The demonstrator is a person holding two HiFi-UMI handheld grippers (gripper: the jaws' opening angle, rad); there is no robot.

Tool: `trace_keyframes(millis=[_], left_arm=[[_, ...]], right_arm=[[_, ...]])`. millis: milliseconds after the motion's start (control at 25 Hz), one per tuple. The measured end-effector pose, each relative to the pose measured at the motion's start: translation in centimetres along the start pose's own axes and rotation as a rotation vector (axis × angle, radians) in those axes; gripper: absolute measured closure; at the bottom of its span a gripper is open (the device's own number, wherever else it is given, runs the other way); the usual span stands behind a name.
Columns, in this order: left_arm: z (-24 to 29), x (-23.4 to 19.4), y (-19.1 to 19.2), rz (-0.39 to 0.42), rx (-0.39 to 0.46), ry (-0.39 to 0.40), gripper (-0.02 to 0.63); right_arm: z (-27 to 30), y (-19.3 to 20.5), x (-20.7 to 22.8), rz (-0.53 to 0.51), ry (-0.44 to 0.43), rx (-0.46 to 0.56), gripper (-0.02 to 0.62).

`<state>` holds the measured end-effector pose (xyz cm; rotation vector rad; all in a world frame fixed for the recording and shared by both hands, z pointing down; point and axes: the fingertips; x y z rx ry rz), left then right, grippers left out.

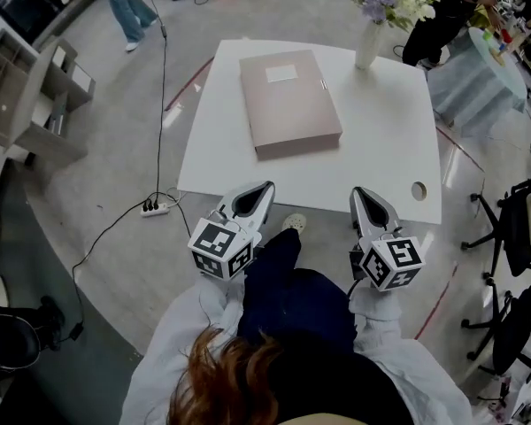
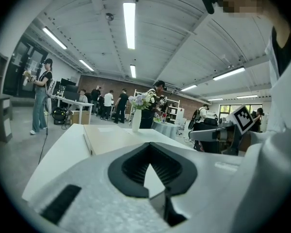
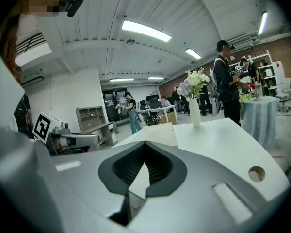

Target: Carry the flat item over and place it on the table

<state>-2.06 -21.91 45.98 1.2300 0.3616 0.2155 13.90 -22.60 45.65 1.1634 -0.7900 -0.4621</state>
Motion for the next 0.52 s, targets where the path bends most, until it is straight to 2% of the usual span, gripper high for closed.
trace_keyframes(millis=[520], left_arm=[[-2.8,-0.4,1.5,-0.055,-0.016,-0.035,0.607]], right_arm=[[-0.8,1.2,-2.1,-0.012,-0.02,-0.014,0.588]])
Point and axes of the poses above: the fingertips, and each gripper's own axes: z forward along the fingers, x to its right, y out of its underside, and after that the axes turned 15 degrees about -y, right-handed
